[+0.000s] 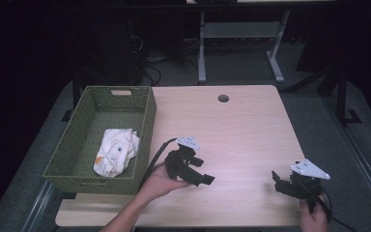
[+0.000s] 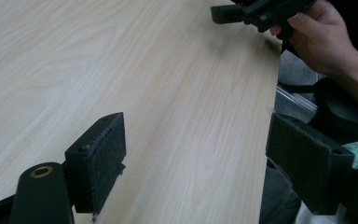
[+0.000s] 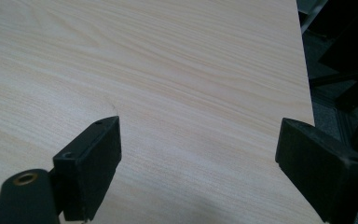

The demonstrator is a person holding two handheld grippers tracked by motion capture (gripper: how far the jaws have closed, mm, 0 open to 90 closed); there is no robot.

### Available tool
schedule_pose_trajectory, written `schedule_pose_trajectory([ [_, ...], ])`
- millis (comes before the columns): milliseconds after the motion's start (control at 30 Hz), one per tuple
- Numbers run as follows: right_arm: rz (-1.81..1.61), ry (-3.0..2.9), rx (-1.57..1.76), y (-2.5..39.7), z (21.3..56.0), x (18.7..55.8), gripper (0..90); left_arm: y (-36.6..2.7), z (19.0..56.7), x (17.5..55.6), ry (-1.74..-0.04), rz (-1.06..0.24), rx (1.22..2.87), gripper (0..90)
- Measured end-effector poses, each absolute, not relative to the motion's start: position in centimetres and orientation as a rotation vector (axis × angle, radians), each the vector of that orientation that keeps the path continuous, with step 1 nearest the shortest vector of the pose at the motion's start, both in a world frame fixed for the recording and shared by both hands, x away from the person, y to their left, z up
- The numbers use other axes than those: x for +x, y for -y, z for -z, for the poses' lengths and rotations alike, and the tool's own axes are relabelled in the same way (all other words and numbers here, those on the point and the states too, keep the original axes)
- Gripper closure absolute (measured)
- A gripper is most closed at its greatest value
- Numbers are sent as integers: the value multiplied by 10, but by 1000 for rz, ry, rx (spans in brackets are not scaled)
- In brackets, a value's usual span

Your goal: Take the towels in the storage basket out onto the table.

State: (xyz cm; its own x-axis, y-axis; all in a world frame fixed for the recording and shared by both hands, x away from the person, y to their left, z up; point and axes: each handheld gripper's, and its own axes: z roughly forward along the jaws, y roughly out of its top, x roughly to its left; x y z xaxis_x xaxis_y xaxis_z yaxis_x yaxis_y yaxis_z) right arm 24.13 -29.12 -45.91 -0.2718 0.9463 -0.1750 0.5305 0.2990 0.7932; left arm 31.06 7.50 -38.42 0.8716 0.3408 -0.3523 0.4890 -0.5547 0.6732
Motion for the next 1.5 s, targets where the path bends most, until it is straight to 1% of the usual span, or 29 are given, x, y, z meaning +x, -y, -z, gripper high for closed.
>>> schedule_pose_trajectory([
  [233,-818,-1911,1318,290,459,240,139,-89,359,326,-603,256,2196,200],
  [400,-809,-1920,1310,287,460,241,139,-114,332,336,-618,254,2152,201],
  [600,-815,-1915,1309,287,459,241,139,-138,315,345,-647,246,2126,204],
  [1033,-818,-1905,1321,289,459,241,139,-175,300,358,-710,248,2085,208],
  [1200,-821,-1898,1330,290,459,240,139,-185,294,362,-729,228,2075,209],
  [1500,-812,-1900,1337,290,460,240,139,-204,292,367,-771,214,2070,213],
])
